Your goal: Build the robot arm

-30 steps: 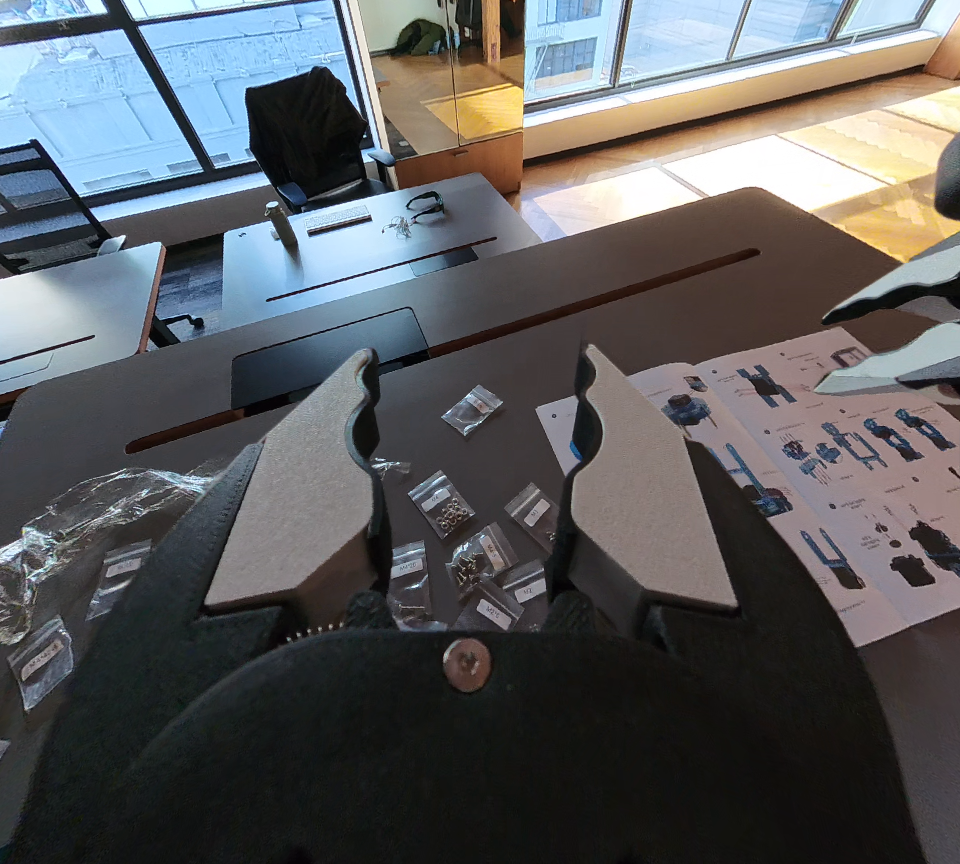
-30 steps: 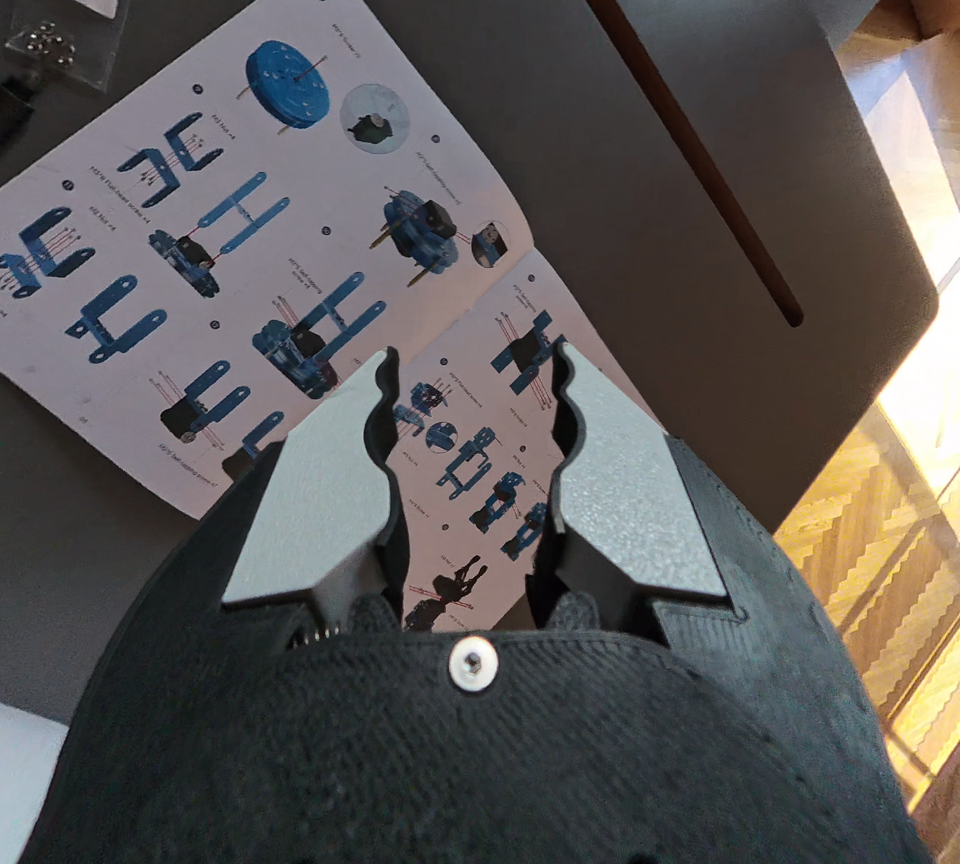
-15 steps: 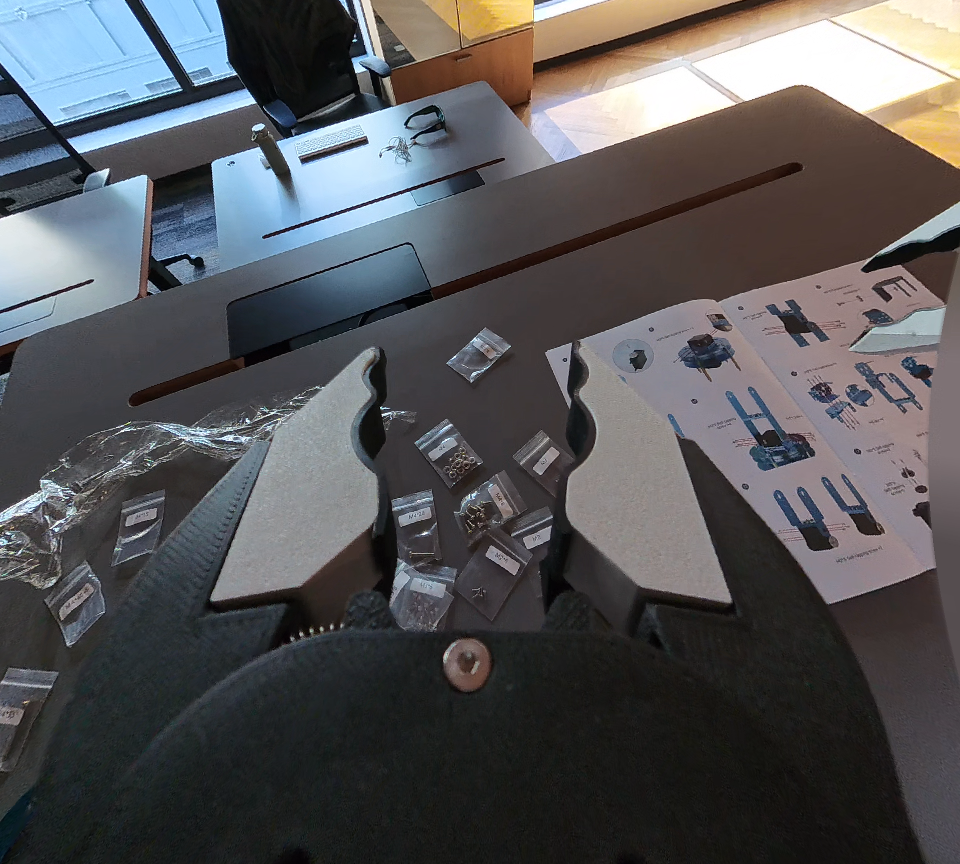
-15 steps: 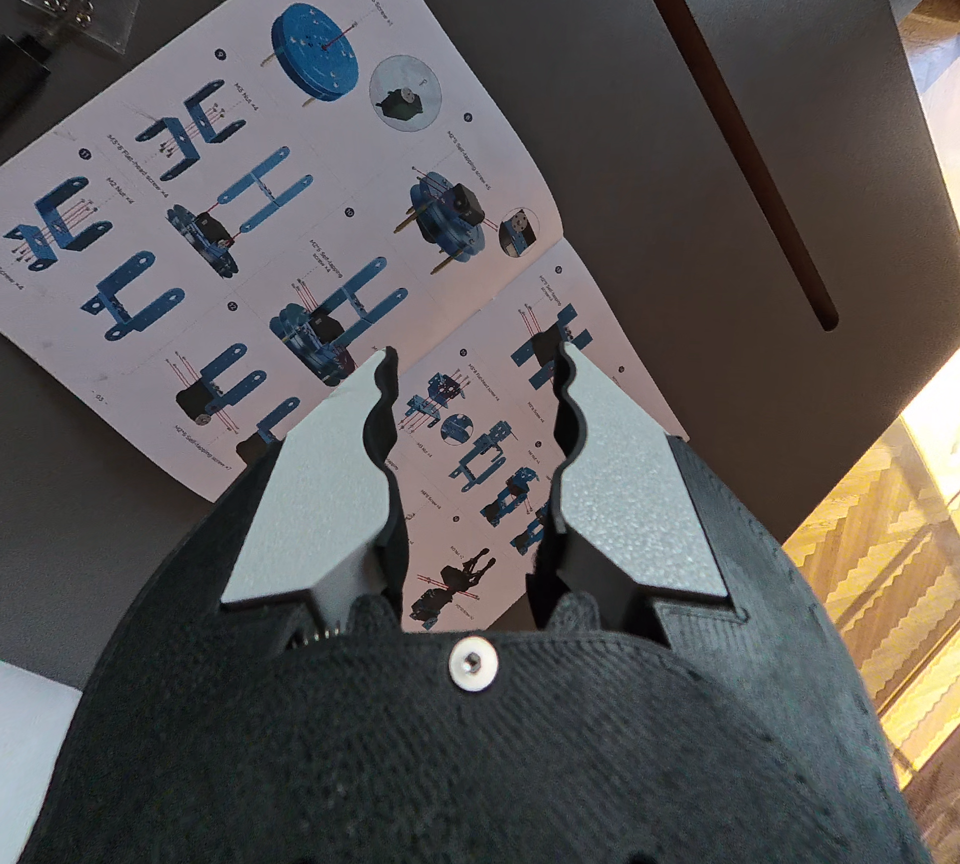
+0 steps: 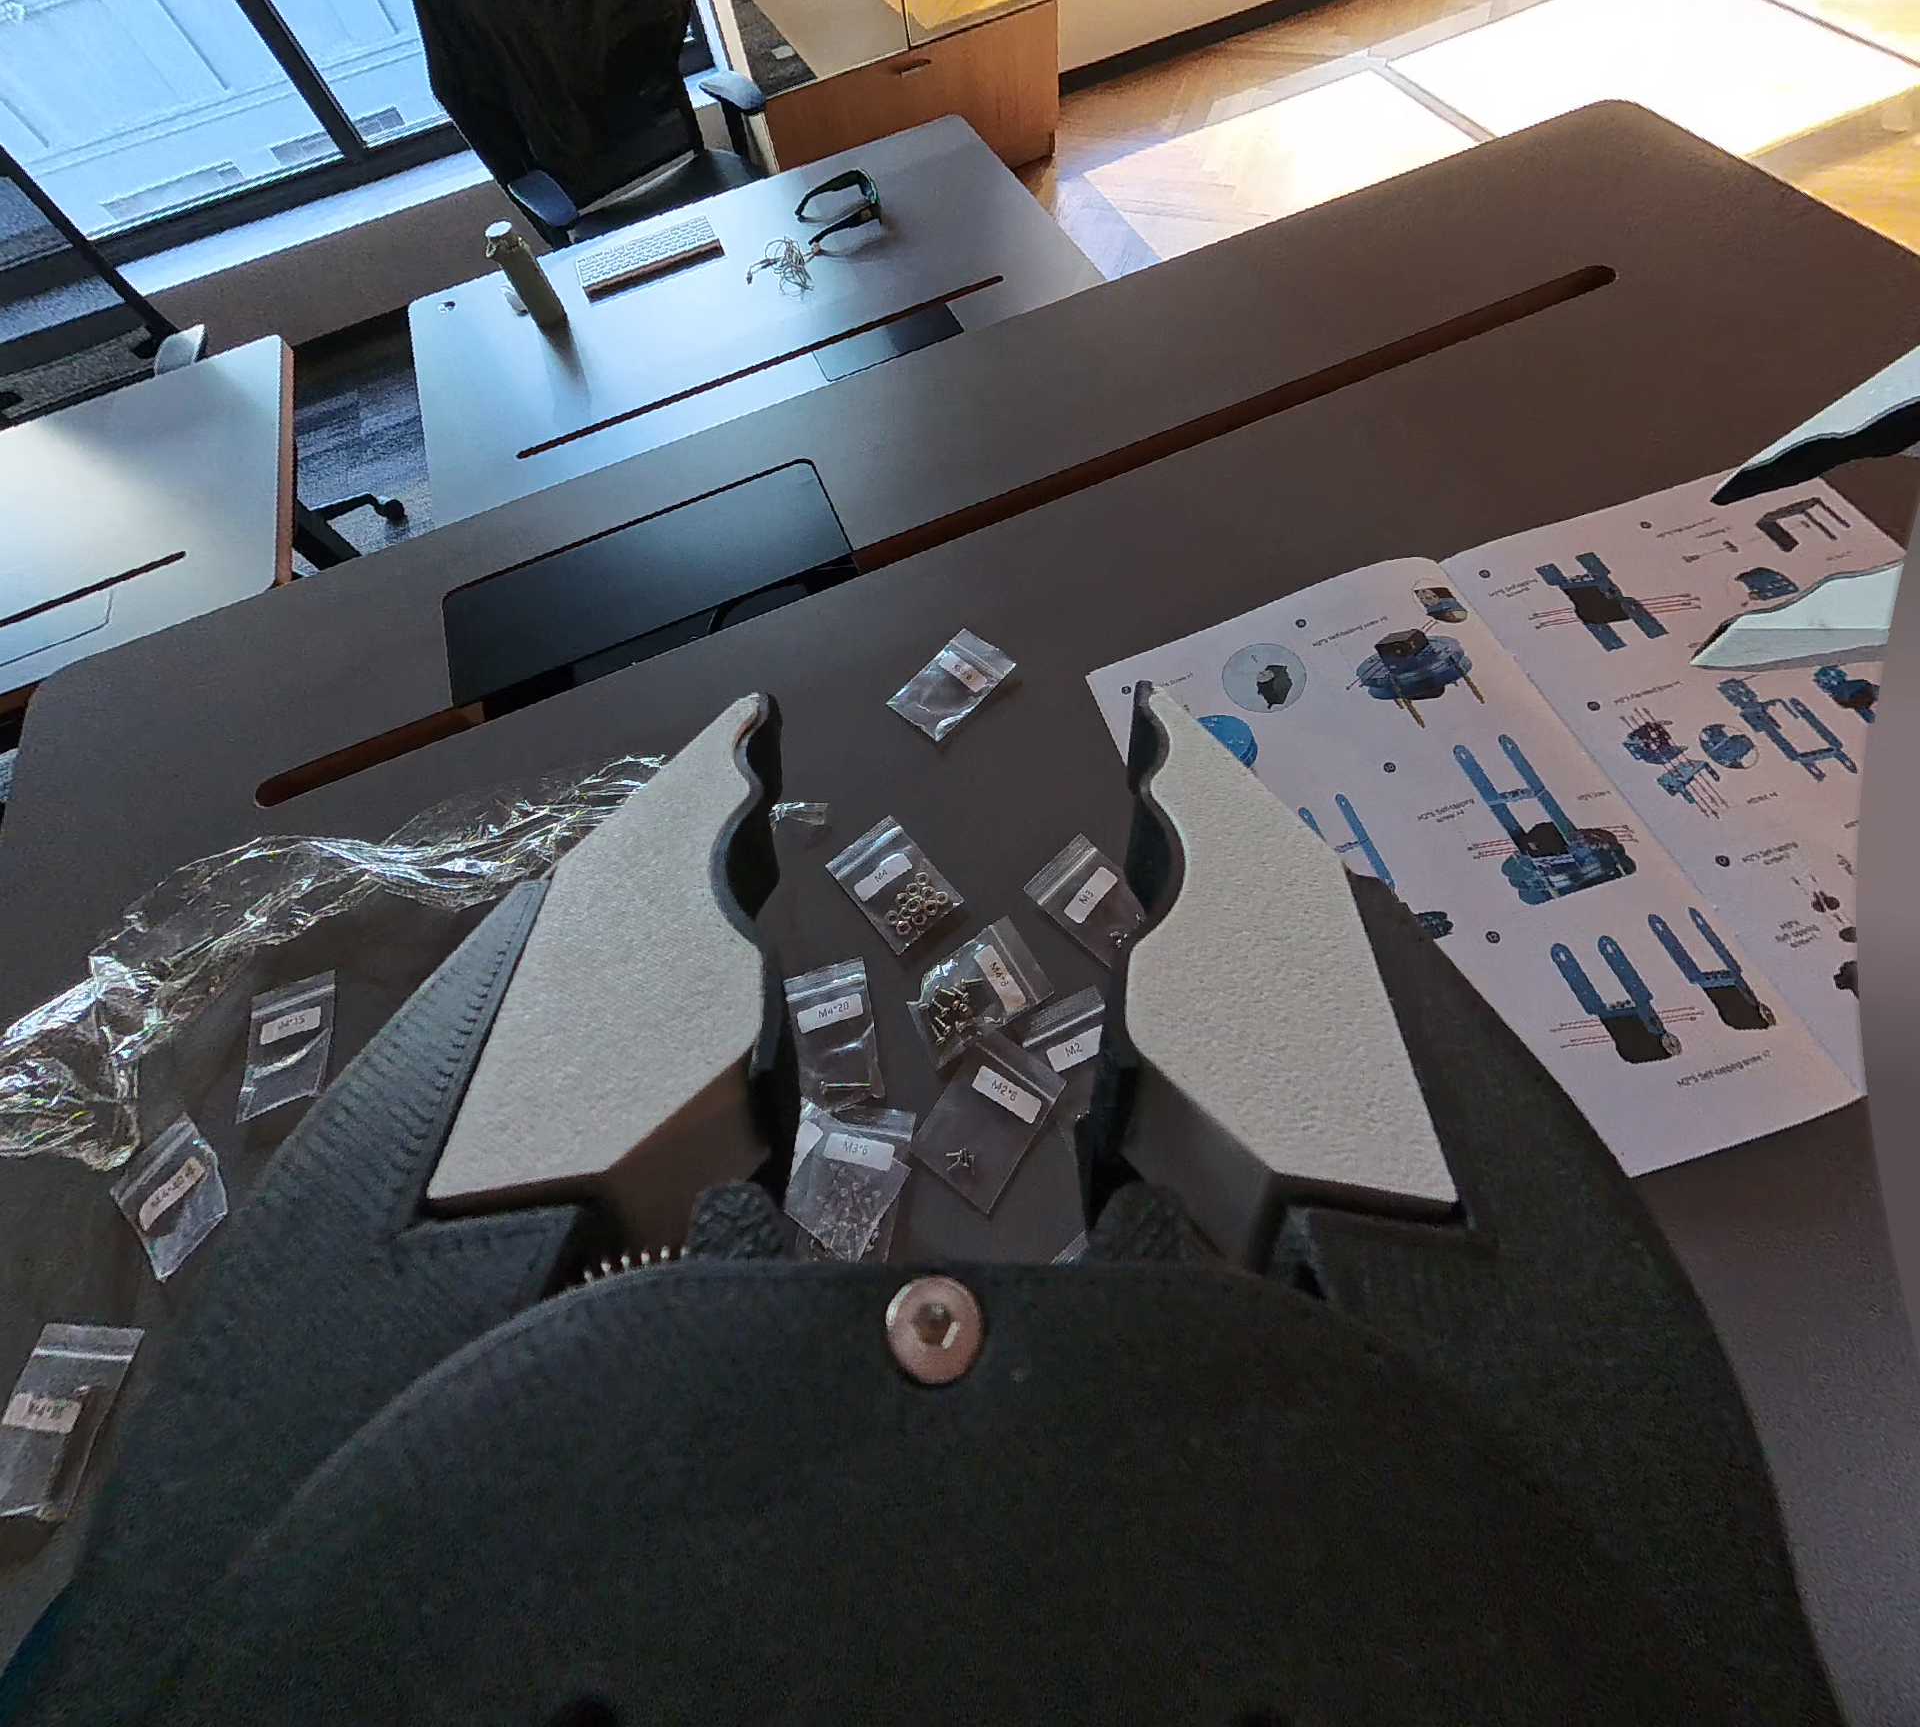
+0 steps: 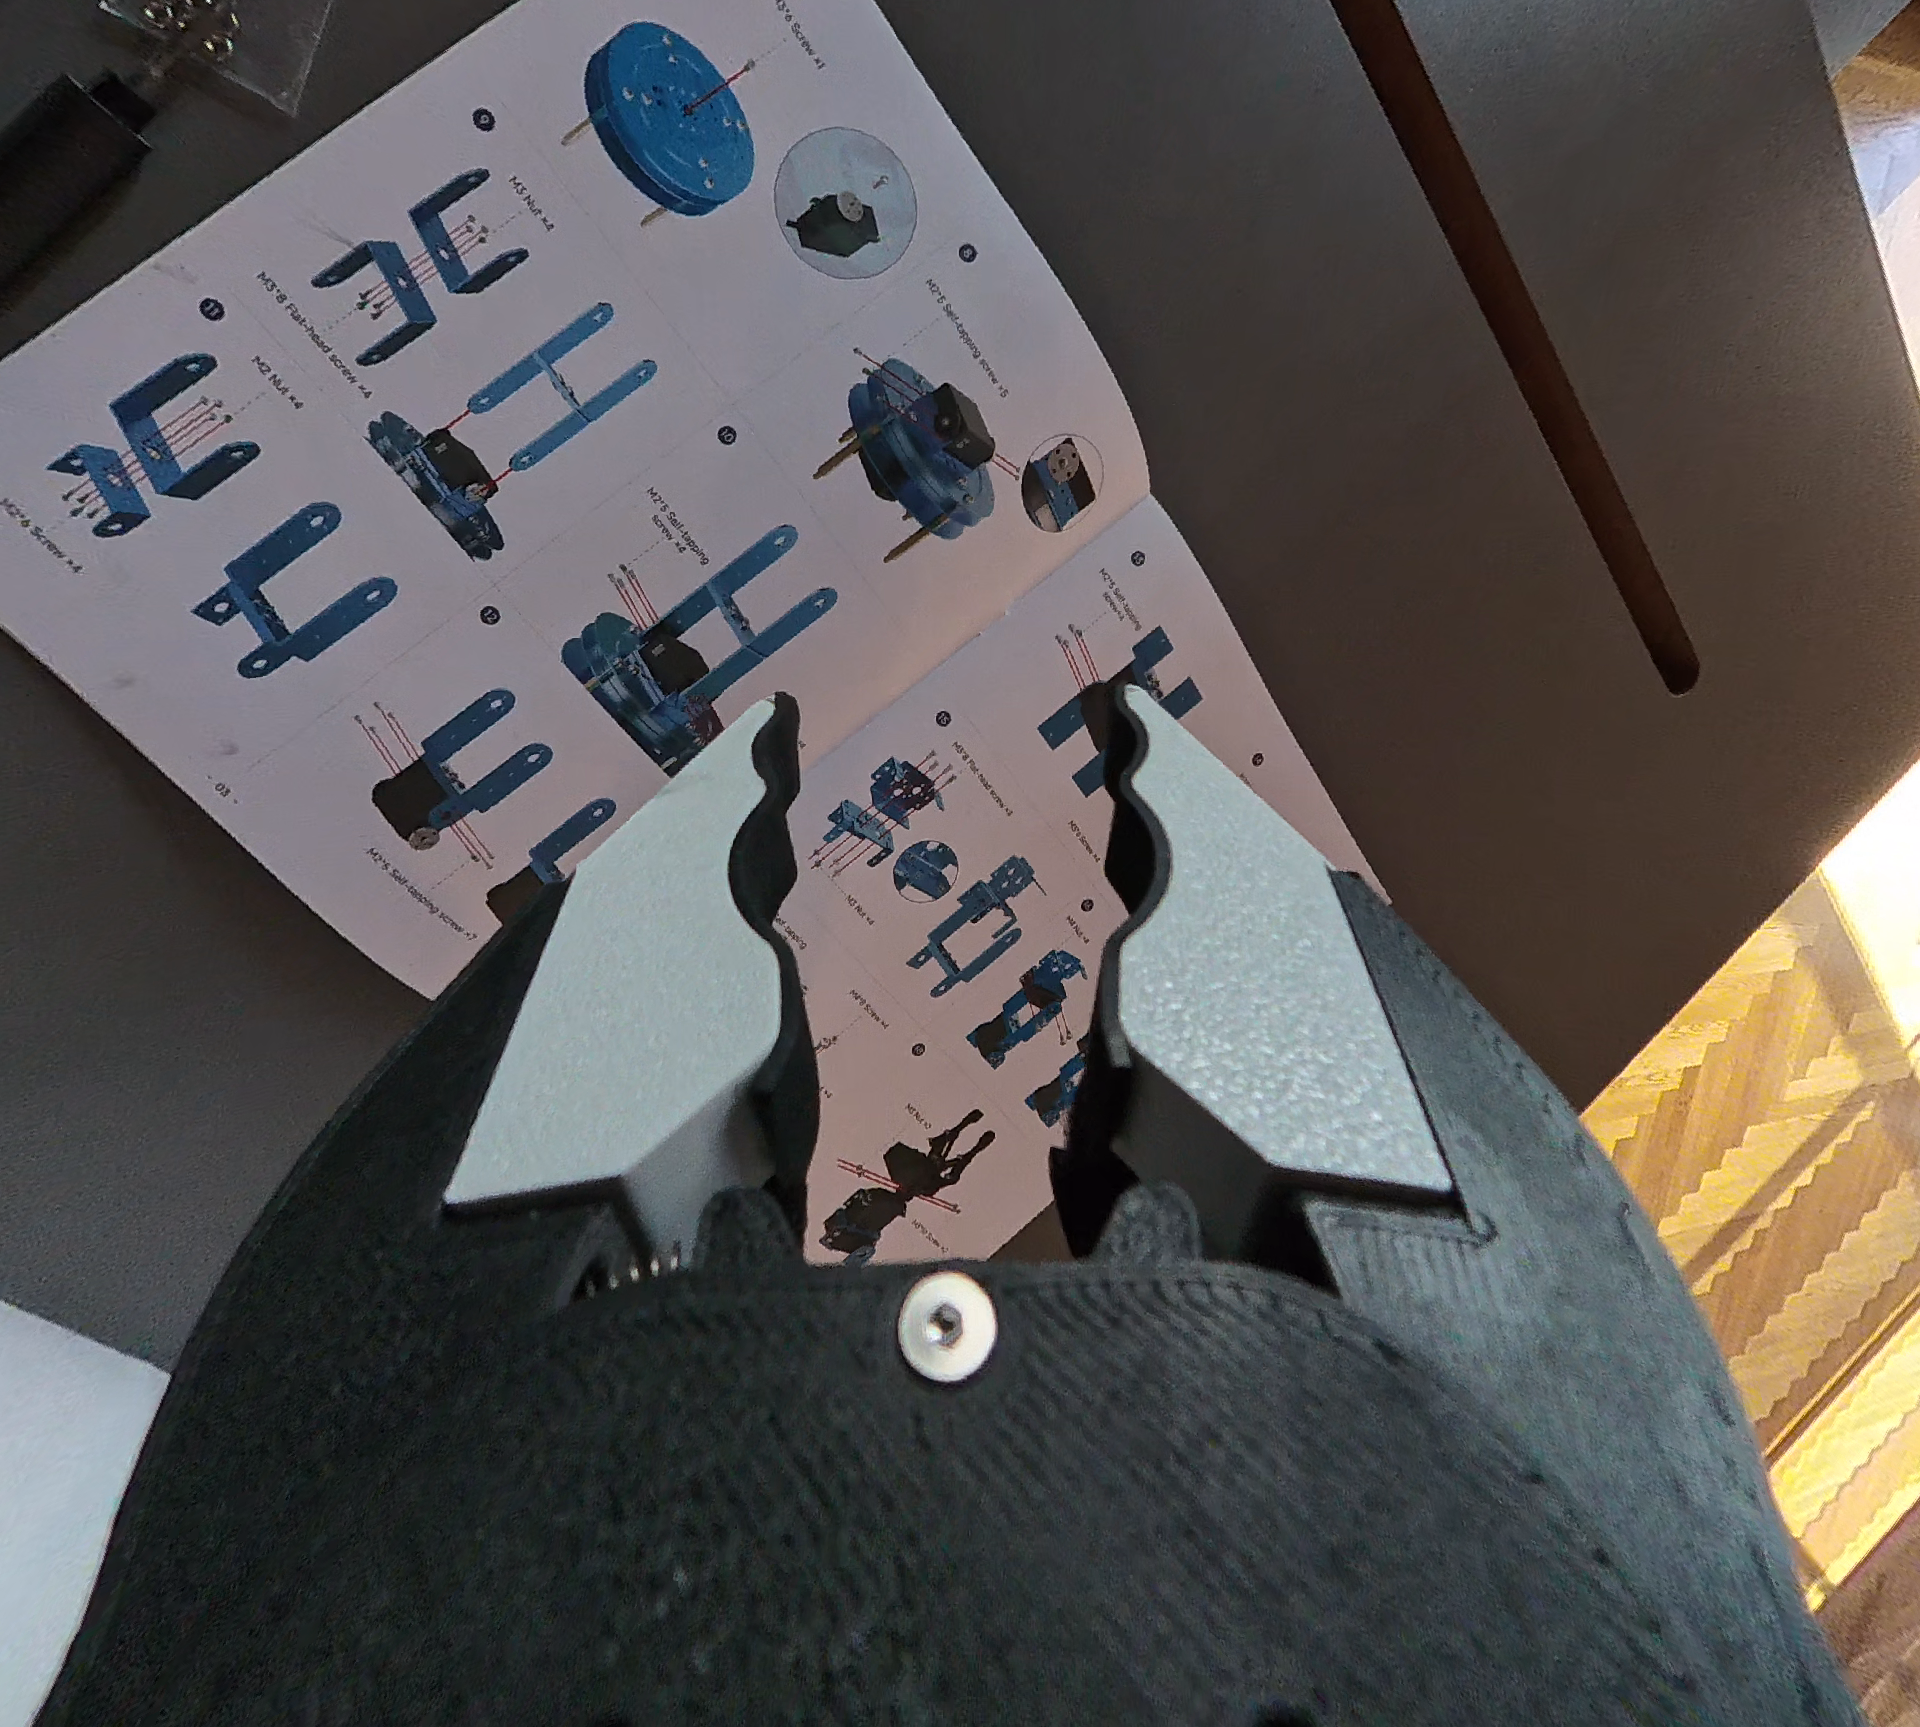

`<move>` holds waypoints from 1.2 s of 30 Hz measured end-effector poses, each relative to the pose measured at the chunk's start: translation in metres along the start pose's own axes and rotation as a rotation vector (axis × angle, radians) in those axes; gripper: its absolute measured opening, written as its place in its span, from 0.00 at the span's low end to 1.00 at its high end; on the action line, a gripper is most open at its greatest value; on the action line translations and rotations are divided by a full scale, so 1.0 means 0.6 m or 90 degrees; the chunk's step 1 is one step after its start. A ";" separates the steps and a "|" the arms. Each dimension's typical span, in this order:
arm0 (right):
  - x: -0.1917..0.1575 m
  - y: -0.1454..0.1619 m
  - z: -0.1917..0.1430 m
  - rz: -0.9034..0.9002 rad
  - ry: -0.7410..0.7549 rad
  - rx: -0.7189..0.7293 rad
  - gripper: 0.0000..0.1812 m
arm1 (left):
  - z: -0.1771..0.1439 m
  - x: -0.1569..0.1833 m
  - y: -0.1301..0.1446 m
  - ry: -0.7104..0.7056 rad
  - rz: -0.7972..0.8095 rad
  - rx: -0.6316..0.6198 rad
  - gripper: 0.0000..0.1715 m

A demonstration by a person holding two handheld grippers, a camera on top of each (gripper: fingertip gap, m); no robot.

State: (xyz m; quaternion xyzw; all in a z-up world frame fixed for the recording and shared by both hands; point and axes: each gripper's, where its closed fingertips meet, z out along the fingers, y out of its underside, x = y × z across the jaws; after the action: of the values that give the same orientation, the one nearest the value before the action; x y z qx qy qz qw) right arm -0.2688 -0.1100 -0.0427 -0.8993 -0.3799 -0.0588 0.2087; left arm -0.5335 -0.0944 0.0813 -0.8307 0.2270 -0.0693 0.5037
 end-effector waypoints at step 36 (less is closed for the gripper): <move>-0.006 0.002 -0.002 -0.007 -0.007 -0.002 0.31 | -0.006 0.005 -0.002 0.003 0.004 0.004 0.37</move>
State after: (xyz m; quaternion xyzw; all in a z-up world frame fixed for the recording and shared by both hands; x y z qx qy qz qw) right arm -0.2703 -0.1137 -0.0427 -0.8977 -0.3859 -0.0556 0.2052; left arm -0.5318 -0.0984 0.0840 -0.8282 0.2304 -0.0701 0.5061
